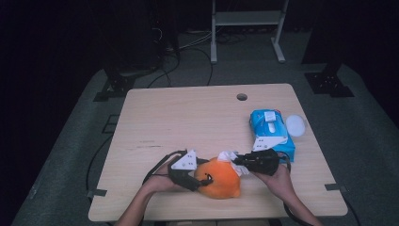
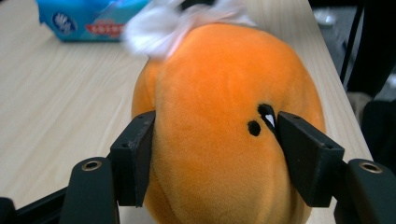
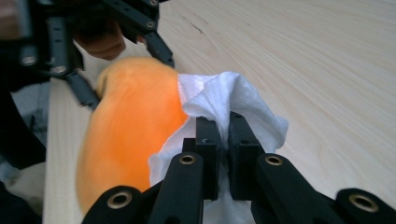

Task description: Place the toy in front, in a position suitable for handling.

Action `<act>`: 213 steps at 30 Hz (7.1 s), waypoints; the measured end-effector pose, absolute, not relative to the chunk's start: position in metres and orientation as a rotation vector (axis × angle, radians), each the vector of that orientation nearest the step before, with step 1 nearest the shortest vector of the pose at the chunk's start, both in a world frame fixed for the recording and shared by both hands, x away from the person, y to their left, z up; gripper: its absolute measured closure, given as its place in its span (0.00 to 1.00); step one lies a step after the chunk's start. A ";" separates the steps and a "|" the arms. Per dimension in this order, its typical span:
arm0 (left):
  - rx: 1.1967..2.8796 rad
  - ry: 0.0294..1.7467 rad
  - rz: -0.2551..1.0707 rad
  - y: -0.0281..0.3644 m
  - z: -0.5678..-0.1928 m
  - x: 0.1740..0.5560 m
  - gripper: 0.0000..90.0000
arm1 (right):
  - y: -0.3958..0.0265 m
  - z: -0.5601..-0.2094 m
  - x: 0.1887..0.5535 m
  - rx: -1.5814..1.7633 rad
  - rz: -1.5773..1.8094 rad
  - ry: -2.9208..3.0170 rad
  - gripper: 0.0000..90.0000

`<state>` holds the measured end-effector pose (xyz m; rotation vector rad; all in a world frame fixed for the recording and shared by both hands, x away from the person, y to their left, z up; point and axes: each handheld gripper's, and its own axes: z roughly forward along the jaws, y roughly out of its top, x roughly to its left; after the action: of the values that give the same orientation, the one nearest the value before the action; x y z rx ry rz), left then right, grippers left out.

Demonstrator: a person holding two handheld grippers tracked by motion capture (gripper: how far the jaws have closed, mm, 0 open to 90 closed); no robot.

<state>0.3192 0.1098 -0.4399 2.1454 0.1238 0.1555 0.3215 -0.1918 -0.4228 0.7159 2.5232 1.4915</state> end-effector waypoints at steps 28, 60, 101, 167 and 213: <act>2.095 0.348 0.048 0.112 -0.444 0.337 0.31 | -0.197 -0.428 0.297 0.673 1.447 2.604 0.93; 2.096 0.345 0.120 0.100 -0.427 0.332 0.39 | -0.153 -0.405 0.294 0.472 1.478 2.550 0.94; 2.082 0.271 0.090 0.084 -0.425 0.319 0.34 | -0.193 -0.405 0.294 0.591 1.421 2.468 0.93; 2.099 0.227 0.184 0.076 -0.427 0.314 0.42 | -0.176 -0.392 0.305 0.564 1.468 2.452 0.94; 2.026 0.304 0.117 0.095 -0.429 0.329 0.42 | -0.192 -0.419 0.292 0.574 1.425 2.524 0.93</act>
<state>0.3288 0.0950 -0.4290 2.0263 0.3043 0.1173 0.2921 -0.1916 -0.4190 0.5745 2.5238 1.4254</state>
